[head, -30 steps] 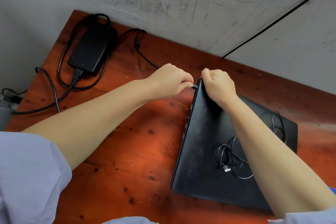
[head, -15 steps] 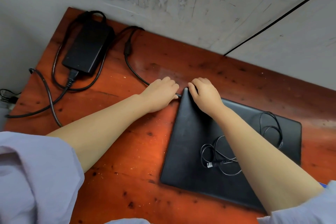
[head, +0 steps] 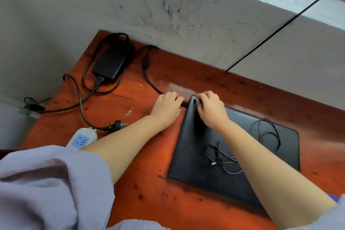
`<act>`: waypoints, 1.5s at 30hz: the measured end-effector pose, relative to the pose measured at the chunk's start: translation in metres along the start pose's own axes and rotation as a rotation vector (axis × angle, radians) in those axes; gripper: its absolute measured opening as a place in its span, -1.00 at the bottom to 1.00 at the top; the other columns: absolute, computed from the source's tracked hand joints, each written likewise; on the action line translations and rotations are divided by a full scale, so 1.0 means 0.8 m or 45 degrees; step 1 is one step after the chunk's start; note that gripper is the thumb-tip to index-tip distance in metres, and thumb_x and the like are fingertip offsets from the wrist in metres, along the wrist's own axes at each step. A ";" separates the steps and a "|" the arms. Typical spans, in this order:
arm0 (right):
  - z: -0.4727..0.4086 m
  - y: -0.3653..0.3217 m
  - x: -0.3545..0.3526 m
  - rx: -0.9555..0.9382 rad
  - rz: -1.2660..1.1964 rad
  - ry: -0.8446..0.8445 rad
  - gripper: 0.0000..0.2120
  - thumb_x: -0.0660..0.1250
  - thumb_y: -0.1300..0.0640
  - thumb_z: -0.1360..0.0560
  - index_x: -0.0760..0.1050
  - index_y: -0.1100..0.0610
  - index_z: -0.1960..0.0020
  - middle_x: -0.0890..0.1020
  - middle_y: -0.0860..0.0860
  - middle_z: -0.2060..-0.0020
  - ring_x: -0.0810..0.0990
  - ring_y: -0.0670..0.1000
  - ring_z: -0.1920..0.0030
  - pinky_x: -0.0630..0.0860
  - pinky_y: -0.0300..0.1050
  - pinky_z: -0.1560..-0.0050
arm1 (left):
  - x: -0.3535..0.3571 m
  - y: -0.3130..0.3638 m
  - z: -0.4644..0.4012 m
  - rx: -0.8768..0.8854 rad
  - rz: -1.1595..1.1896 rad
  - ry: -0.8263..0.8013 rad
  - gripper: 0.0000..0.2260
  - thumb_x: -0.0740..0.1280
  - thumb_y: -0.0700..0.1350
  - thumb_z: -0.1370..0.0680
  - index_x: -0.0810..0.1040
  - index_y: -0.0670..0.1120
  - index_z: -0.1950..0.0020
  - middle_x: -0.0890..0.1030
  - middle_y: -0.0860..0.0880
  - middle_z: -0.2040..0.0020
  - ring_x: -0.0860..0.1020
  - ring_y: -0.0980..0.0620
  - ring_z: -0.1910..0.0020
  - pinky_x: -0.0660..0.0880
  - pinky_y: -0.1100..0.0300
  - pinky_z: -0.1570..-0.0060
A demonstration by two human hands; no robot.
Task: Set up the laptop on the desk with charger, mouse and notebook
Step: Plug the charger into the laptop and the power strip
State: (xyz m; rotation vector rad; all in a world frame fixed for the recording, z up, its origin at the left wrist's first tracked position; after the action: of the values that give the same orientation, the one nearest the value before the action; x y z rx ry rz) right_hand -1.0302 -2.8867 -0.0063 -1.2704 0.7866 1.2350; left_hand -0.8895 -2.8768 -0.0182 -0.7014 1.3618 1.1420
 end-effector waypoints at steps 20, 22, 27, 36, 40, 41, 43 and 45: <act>0.039 -0.316 0.100 -0.587 0.439 -0.204 -0.70 0.28 0.02 -0.51 0.47 0.19 -0.15 0.43 0.16 -0.16 0.43 0.19 -0.16 0.43 0.04 0.02 | 0.024 -0.198 0.321 -1.033 0.158 0.200 -0.31 0.23 0.25 -0.48 0.19 -0.12 -0.48 0.40 -0.08 -0.30 0.36 -0.09 -0.24 0.36 0.03 -0.17; 0.033 -0.324 0.108 -0.551 0.577 -0.225 -0.73 0.30 0.09 -0.51 0.46 0.16 -0.17 0.41 0.16 -0.18 0.45 0.19 -0.14 0.43 0.02 0.11 | 0.038 -0.202 0.325 -1.019 0.162 0.182 -0.27 0.24 0.27 -0.46 0.15 -0.11 -0.49 0.40 -0.08 -0.28 0.36 -0.09 -0.23 0.37 0.03 -0.15; 0.017 -0.333 0.096 -0.454 0.605 -0.292 -0.73 0.25 0.21 -0.52 0.43 0.15 -0.22 0.40 0.18 -0.16 0.50 0.23 -0.08 0.36 -0.03 0.20 | 0.044 -0.207 0.330 -1.031 0.171 0.268 -0.41 0.29 0.23 -0.46 0.29 -0.07 -0.36 0.46 -0.06 -0.19 0.41 -0.08 -0.16 0.38 0.08 -0.07; 0.021 -0.367 0.055 -0.508 -0.489 -0.508 -0.87 0.38 0.18 -0.44 0.55 0.00 0.06 0.62 -0.05 0.12 0.65 -0.03 0.21 0.61 -0.16 0.14 | 0.049 -0.210 0.332 -1.016 0.216 0.365 -0.44 0.29 0.22 -0.46 0.35 -0.10 -0.32 0.46 -0.07 -0.21 0.39 -0.08 -0.20 0.36 0.06 -0.16; 0.028 -0.367 0.072 -0.595 -0.396 -0.549 -0.84 0.37 0.19 -0.45 0.56 0.02 0.00 0.60 -0.08 0.08 0.62 -0.03 0.18 0.54 -0.16 0.08 | 0.048 -0.210 0.331 -1.014 0.224 0.375 -0.43 0.29 0.20 -0.46 0.35 -0.11 -0.34 0.46 -0.08 -0.20 0.39 -0.10 -0.20 0.35 0.05 -0.16; 0.028 -0.366 0.073 -0.604 -0.385 -0.549 -0.84 0.37 0.19 -0.45 0.56 0.02 -0.01 0.59 -0.07 0.07 0.62 -0.02 0.16 0.53 -0.16 0.07 | 0.047 -0.210 0.332 -1.013 0.219 0.382 -0.43 0.29 0.20 -0.46 0.35 -0.11 -0.34 0.46 -0.09 -0.19 0.39 -0.10 -0.20 0.35 0.05 -0.16; 0.028 -0.367 0.074 -0.628 -0.371 -0.546 -0.84 0.36 0.18 -0.45 0.55 0.00 0.00 0.59 -0.06 0.05 0.62 0.00 0.13 0.53 -0.15 0.06 | 0.046 -0.208 0.332 -1.009 0.215 0.388 -0.44 0.29 0.19 -0.46 0.35 -0.11 -0.34 0.47 -0.09 -0.19 0.39 -0.10 -0.19 0.36 0.05 -0.16; 0.028 -0.370 0.075 -0.651 -0.372 -0.545 -0.85 0.36 0.18 -0.46 0.55 -0.01 0.00 0.59 -0.04 0.03 0.62 0.01 0.11 0.53 -0.16 0.06 | 0.045 -0.207 0.333 -1.005 0.209 0.392 -0.44 0.29 0.19 -0.46 0.35 -0.11 -0.34 0.47 -0.09 -0.18 0.40 -0.10 -0.20 0.35 0.05 -0.17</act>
State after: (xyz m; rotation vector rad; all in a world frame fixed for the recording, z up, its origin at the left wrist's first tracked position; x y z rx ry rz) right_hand -0.7378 -2.8109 0.0183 -1.3891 -0.0341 1.4434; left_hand -0.6430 -2.6827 -0.0516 -1.3903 1.2095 1.7847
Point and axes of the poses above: each hand's wrist, its own z-axis away from the middle knuckle, its own x-axis out of the palm, y = z × x, the point moved 5 cm from there along -z, towards the middle knuckle
